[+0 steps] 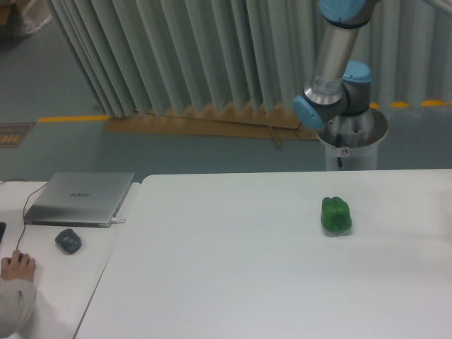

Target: Place the bread in the basket

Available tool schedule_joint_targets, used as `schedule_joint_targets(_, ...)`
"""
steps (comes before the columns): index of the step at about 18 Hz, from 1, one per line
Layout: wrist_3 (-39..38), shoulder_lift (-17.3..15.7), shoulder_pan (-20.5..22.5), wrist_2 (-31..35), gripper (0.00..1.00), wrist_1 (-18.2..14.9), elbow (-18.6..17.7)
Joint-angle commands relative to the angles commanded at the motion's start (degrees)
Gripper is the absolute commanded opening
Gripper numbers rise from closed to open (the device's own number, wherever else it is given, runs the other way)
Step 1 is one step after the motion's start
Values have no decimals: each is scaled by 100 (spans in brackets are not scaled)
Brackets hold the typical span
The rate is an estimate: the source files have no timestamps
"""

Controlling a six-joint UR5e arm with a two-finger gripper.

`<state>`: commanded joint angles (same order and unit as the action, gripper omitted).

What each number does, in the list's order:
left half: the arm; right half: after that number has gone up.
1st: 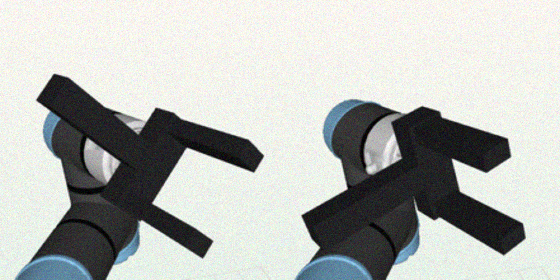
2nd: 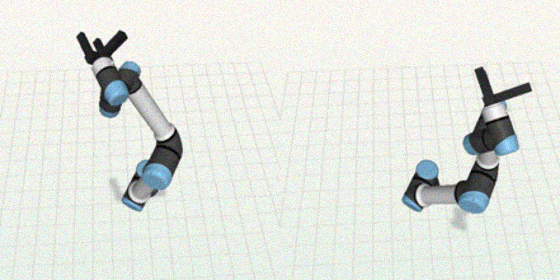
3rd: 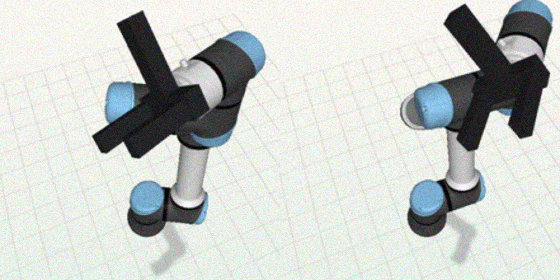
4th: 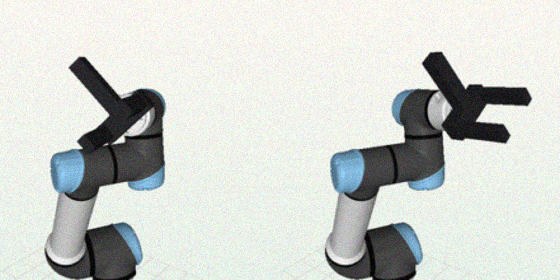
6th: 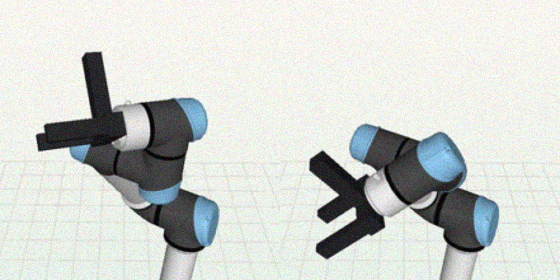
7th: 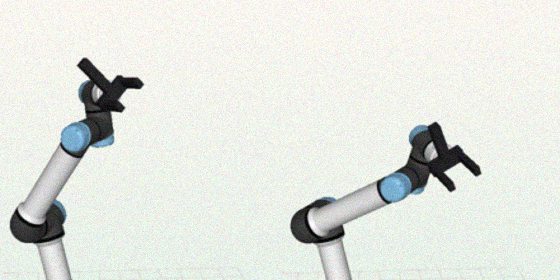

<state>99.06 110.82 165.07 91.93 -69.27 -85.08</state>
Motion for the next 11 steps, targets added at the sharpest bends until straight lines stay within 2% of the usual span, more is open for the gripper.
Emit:
schedule_joint_targets(1, -62, 27, -123, -8, 100, 53, -121)
schedule_joint_targets(2, -80, -34, -72, -26, 100, 176, -279)
schedule_joint_targets(3, -115, -8, -106, -9, 100, 307, -159)
schedule_joint_targets(4, -211, 96, -150, 53, 100, 291, -36)
schedule_joint_targets(5, -151, 28, -81, 36, 100, 291, -191)
schedule_joint_targets(11, -211, -96, -98, 18, 100, 248, -167)
